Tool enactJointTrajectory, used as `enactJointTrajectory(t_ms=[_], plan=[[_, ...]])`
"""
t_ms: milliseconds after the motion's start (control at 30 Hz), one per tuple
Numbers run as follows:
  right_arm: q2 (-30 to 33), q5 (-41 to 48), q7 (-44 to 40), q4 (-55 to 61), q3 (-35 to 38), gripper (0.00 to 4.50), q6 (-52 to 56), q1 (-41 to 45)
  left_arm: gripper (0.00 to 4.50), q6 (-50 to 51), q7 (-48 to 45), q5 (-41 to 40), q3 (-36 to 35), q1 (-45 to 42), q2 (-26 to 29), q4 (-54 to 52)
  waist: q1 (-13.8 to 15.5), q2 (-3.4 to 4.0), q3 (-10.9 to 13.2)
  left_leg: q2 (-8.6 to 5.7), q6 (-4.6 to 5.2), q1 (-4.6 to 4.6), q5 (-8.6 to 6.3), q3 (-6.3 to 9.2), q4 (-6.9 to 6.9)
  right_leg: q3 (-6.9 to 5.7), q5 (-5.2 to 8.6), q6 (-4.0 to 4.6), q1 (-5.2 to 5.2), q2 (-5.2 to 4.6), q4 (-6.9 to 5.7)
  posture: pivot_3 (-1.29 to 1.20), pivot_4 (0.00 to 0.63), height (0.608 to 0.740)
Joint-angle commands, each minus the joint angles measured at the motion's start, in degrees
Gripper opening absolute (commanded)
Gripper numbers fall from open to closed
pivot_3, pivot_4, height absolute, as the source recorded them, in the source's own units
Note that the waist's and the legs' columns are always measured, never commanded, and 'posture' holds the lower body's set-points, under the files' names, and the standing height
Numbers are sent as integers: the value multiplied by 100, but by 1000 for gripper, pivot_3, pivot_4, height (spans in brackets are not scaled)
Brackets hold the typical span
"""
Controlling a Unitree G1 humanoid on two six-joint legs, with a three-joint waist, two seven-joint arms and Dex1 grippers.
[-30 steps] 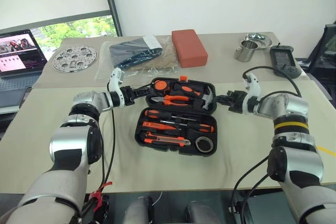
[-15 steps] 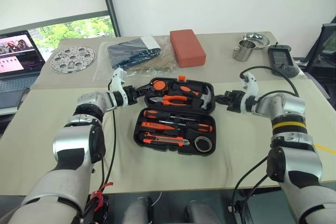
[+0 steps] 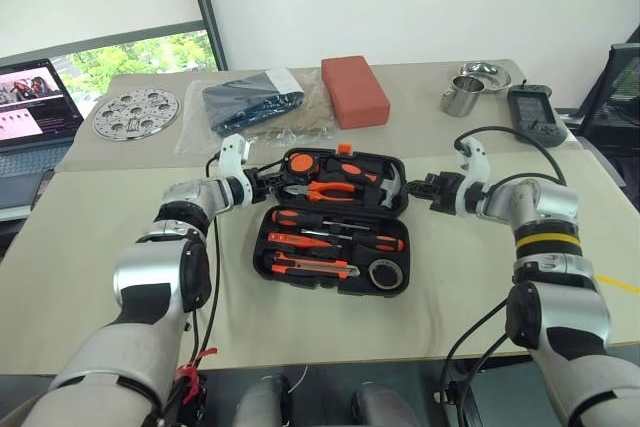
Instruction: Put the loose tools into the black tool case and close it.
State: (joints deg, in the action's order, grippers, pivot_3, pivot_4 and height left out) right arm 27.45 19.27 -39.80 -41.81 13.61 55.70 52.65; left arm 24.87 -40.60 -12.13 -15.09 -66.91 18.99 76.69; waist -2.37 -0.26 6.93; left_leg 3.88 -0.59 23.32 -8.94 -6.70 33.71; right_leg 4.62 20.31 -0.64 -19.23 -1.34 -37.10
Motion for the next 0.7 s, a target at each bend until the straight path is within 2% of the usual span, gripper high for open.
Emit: enactJointTrajectory(t_ms=[33,200,367,467,600,700], plan=[[-26,138,-15,261,34,0,-113,15,24,-111,53,139,21,-79,-6,-35,1,0,0,-1,0,-2,0,0,0,0,0,0,2,0,-1,0,150,740],[-26,151,-43,298,52,0,-215,-14,24,-227,3,91,-108,-75,-16,-40,2,0,0,0,-1,-2,1,1,0,0,0,0,2,0,-2,0,150,740],[-68,250,-313,636,65,0,-593,-172,24,-290,-707,69,-113,-58,16,-103,3,0,0,-1,-2,1,1,1,1,-1,0,0,1,0,-1,0,150,740],[-97,374,-734,1344,36,0,-1105,-528,24,-685,-1337,64,-80,6,85,-210,8,0,0,-2,-3,7,2,0,2,-4,0,0,-1,0,-1,0,150,740],[-117,373,-1110,2617,-48,0,-2142,-1359,24,-1497,-1685,56,-102,90,214,-378,25,1,0,-2,-10,19,6,-5,8,-26,0,0,-3,0,-1,0,150,740],[-94,379,-1262,3199,-143,0,-2529,-1850,24,-1996,-2121,190,77,208,292,-490,33,1,1,3,-16,32,10,-4,4,-49,0,-1,-7,2,-1,0,150,740]])
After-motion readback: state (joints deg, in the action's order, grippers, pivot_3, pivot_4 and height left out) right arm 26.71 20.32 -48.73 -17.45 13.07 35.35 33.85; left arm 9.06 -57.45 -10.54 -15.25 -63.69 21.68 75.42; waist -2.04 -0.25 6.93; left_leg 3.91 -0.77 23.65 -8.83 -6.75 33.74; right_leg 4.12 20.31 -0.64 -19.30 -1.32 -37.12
